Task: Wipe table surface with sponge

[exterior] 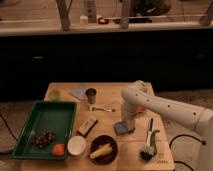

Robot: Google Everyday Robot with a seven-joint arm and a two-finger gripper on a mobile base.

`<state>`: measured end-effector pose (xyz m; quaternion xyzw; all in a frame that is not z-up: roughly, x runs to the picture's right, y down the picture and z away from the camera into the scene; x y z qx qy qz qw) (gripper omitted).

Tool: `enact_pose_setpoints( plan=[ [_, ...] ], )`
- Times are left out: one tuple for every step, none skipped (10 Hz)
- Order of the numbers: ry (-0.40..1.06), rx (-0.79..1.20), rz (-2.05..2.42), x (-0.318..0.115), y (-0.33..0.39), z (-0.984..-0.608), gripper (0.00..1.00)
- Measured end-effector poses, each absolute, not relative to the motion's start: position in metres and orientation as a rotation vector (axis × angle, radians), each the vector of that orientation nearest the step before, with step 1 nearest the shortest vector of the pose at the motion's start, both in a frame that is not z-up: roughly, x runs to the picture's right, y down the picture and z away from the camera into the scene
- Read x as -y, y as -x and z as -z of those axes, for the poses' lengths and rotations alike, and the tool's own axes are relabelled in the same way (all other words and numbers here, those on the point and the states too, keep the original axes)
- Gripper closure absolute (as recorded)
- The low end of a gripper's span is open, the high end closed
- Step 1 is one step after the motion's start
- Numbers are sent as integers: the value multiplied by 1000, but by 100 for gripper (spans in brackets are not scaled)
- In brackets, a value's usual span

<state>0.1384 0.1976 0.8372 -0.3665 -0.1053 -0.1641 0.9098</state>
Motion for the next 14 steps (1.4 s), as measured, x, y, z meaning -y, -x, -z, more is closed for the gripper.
enact_pose_setpoints(
  plan=[
    [752,201,319,-192,-145,-843,100],
    [747,193,309,-186,-147,-848,100],
    [740,188,297,-176,-146,-858,100],
    [737,191,297,-170,-144,-863,100],
    [733,201,295,-165,-138,-867,100],
    [732,216,294,-163,-132,-869,100],
    [733,234,292,-163,-125,-869,100],
    [733,252,294,-162,-118,-870,100],
    [731,260,295,-161,-117,-871,100],
    [731,260,295,-161,-117,-871,100],
    [731,259,294,-161,-118,-871,100],
    [730,260,294,-161,-118,-871,100],
    [731,260,295,-161,-117,-871,100],
    [731,260,295,-161,-117,-871,100]
  ],
)
